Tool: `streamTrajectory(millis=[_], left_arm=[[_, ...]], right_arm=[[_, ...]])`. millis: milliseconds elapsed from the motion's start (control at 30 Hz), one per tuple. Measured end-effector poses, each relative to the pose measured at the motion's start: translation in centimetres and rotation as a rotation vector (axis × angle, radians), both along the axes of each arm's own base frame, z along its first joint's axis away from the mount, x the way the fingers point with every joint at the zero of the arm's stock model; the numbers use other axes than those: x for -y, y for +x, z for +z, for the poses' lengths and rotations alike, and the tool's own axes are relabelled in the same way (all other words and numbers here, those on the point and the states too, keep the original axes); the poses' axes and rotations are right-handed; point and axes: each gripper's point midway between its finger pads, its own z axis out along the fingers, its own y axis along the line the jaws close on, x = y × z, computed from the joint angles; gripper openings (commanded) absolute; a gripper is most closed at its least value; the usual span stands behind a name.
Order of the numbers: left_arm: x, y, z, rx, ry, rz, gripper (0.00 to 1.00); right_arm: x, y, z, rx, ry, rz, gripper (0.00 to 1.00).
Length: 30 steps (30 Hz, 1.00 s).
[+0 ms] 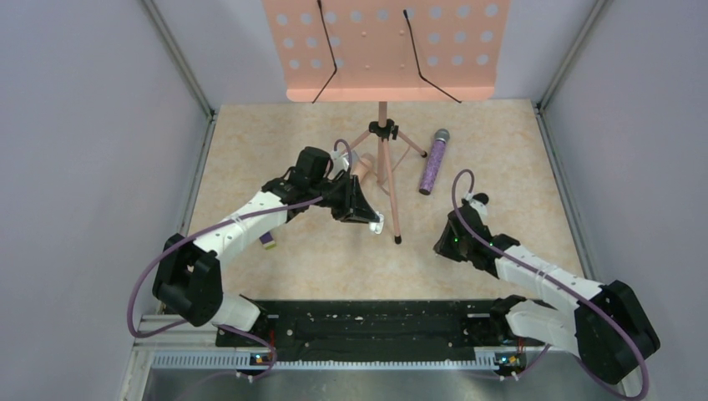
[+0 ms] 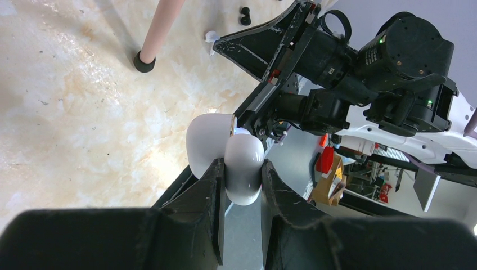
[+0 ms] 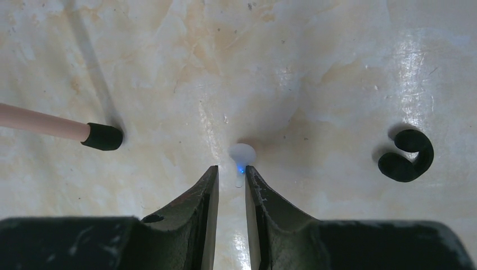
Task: Insert the wireless bluetooth earbuds into the charging case
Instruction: Adjust the left earbud at the center of the board.
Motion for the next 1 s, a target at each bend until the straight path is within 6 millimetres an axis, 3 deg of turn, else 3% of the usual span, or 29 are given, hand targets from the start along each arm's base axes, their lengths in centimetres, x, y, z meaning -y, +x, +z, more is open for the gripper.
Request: streamTrajectory(millis=[767, 1000], left_arm=[[0.51, -0.54, -0.33, -0.008, 0.005, -0.020, 0.00], [0.73, -0.70, -0.73, -0.017, 0.013, -0.026, 0.00]], right_arm=[[-0.30, 0.10, 0.40, 0.020, 0.018, 0.013, 0.23], [0.02, -0.36, -0.34, 0.003, 0.009, 0.009, 0.24]])
